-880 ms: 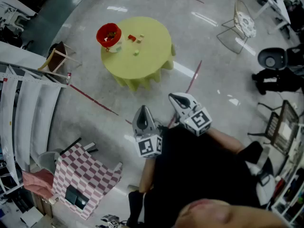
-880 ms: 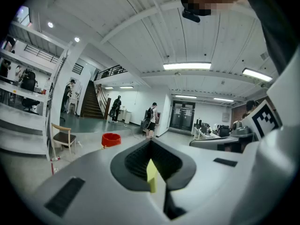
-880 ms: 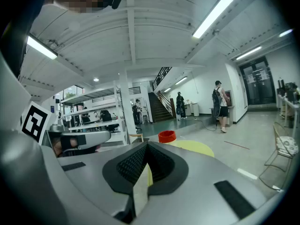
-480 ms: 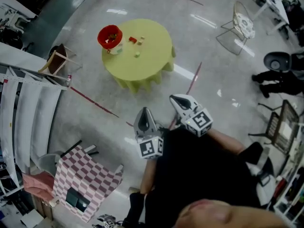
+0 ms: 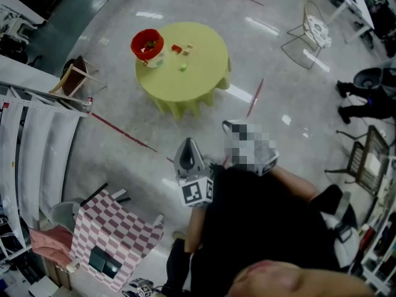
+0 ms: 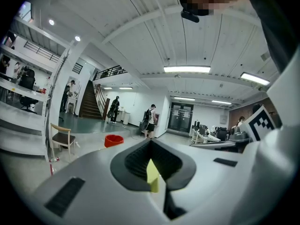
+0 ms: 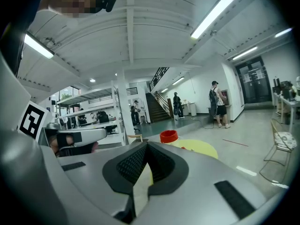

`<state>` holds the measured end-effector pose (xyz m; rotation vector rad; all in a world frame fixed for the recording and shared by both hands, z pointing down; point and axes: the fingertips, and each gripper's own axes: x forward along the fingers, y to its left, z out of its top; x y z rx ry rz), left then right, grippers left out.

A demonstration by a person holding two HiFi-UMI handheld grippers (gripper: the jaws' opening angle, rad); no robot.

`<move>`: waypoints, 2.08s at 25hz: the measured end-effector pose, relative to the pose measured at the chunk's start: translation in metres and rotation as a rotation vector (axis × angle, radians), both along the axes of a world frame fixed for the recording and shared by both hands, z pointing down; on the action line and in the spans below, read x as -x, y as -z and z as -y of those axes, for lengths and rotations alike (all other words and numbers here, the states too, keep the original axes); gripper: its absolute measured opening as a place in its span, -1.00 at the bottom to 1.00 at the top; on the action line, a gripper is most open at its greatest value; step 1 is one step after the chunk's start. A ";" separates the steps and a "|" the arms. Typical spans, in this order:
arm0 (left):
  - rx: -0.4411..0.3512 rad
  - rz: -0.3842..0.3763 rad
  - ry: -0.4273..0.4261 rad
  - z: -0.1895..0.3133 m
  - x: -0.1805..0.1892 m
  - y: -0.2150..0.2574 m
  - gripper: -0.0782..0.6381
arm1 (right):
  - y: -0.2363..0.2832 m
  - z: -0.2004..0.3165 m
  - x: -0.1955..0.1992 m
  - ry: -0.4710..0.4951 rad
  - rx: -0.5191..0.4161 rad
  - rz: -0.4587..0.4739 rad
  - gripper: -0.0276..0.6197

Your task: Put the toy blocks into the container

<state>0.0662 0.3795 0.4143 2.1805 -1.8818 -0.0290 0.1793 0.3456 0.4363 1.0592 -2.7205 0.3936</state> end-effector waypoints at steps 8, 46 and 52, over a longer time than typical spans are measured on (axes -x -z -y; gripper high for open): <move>-0.013 0.005 -0.043 -0.006 0.029 -0.005 -0.82 | -0.009 -0.001 0.026 -0.044 -0.011 -0.020 -0.95; 0.092 0.021 0.089 0.273 0.049 -0.031 -0.82 | -0.081 0.304 0.073 0.165 0.079 -0.111 -0.96; 0.092 0.029 0.080 0.297 0.053 -0.034 -0.82 | -0.105 0.324 0.081 0.152 0.117 -0.133 -0.95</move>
